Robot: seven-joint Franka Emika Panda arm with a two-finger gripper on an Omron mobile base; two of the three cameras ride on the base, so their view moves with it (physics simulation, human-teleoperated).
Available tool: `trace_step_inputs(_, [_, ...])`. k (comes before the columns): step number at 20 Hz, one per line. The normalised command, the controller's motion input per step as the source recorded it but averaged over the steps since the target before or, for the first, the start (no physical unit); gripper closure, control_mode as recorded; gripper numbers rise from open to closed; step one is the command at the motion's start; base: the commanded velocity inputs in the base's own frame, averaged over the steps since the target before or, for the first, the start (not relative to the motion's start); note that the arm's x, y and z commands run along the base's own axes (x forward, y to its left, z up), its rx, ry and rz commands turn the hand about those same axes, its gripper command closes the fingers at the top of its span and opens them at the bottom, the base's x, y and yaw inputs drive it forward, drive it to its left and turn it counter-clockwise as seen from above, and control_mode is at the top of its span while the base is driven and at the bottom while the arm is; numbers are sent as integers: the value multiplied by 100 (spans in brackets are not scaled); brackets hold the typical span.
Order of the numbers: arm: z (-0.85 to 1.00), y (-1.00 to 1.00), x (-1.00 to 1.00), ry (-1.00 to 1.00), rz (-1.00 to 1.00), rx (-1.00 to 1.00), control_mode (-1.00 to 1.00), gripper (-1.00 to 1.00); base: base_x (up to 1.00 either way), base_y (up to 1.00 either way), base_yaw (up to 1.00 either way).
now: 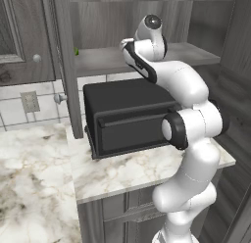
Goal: Pick the avocado and bread from the counter and place them on the plate. Then pick the jam from the cabinet and place it next to the plate. Lastly close the cabinet door.
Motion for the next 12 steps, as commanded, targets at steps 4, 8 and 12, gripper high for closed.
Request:
trace_step_inputs(4, [-6,0,3,0,0,0,-100,-100,0,0,0])
trace_step_inputs(8, [-2,0,6,0,0,0,-100,-100,0,0,0])
trace_step_inputs(12, [0,0,10,0,0,0,-100,-100,0,0,0])
